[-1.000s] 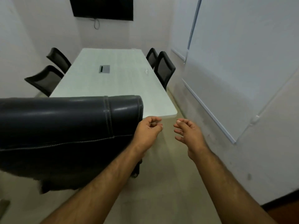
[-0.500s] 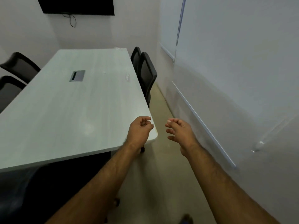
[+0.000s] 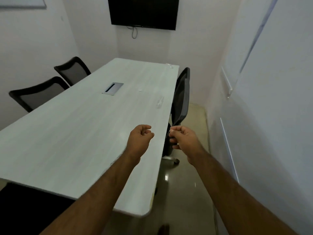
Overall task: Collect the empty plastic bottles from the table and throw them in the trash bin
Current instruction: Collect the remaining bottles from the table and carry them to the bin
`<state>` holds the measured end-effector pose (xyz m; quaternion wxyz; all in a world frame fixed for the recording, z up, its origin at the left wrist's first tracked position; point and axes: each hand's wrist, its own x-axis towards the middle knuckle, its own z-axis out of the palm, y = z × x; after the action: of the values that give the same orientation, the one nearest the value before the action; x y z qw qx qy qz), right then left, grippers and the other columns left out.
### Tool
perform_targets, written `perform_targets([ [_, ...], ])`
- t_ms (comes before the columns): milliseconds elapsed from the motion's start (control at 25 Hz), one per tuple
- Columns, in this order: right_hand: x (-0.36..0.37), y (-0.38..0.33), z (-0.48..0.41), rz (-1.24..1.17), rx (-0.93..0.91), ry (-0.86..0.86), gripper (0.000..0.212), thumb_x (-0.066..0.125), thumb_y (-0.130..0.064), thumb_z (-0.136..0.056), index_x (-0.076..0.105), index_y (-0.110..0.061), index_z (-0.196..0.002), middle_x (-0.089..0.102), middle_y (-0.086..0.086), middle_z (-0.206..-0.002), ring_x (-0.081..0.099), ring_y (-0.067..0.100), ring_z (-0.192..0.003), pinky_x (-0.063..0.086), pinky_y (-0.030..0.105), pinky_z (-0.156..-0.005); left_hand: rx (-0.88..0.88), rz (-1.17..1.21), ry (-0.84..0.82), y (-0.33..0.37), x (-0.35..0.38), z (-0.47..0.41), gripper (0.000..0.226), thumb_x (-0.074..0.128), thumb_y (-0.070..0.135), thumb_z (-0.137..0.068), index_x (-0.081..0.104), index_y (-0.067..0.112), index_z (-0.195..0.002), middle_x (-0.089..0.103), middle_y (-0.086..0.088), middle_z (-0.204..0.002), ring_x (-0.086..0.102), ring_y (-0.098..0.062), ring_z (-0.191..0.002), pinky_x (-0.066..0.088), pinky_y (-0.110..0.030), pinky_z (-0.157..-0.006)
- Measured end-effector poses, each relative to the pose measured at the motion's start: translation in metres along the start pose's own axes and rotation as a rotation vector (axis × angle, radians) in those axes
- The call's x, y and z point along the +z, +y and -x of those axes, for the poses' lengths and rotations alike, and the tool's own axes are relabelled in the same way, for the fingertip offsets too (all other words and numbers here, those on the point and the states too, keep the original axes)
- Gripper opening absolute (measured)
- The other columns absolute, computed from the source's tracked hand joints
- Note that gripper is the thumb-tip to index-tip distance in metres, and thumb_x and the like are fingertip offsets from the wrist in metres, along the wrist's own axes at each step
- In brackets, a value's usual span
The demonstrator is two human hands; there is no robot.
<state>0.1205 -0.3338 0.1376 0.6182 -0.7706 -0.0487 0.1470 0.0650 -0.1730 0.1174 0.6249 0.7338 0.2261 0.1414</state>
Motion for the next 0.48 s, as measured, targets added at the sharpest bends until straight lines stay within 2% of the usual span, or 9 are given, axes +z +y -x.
perform_targets([
  [120, -0.011, -0.006, -0.098, 0.064, -0.041, -0.08, 0.02, 0.061, -0.024, -0.096, 0.065, -0.015, -0.113, 0.069, 0.008, -0.107, 0.065, 0.018, -0.091, 0.058, 0.035, -0.079, -0.019, -0.011, 0.068, -0.007, 0.036, -0.077, 0.029, 0.062, 0.014, -0.091, 0.062, 0.015, -0.12, 0.066, -0.009, -0.112, 0.064, -0.023, -0.105, 0.052, -0.031, -0.084],
  [200, -0.018, -0.015, -0.172, 0.092, -0.04, -0.112, 0.022, 0.062, -0.026, -0.096, 0.064, -0.017, -0.115, 0.068, 0.005, -0.107, 0.066, 0.019, -0.096, 0.058, 0.036, -0.082, -0.041, -0.022, 0.113, -0.013, 0.06, -0.14, 0.03, 0.062, 0.014, -0.091, 0.062, 0.014, -0.121, 0.065, -0.008, -0.112, 0.063, -0.022, -0.103, 0.052, -0.026, -0.079],
  [360, -0.025, -0.04, -0.312, 0.117, -0.01, -0.169, 0.024, 0.064, -0.026, -0.095, 0.065, -0.016, -0.116, 0.069, 0.004, -0.109, 0.067, 0.019, -0.097, 0.057, 0.031, -0.076, -0.104, -0.045, 0.206, -0.016, 0.106, -0.26, 0.032, 0.064, 0.016, -0.09, 0.057, 0.016, -0.121, 0.063, -0.006, -0.105, 0.061, -0.019, -0.089, 0.045, -0.022, -0.062],
  [480, -0.026, -0.047, -0.392, 0.221, -0.028, -0.243, 0.022, 0.066, -0.029, -0.093, 0.065, -0.02, -0.113, 0.069, 0.001, -0.104, 0.067, 0.018, -0.096, 0.057, 0.03, -0.074, -0.166, -0.088, 0.237, -0.018, 0.131, -0.317, 0.037, 0.065, 0.02, -0.088, 0.056, 0.018, -0.123, 0.062, -0.005, -0.112, 0.061, -0.021, -0.097, 0.048, -0.025, -0.068],
])
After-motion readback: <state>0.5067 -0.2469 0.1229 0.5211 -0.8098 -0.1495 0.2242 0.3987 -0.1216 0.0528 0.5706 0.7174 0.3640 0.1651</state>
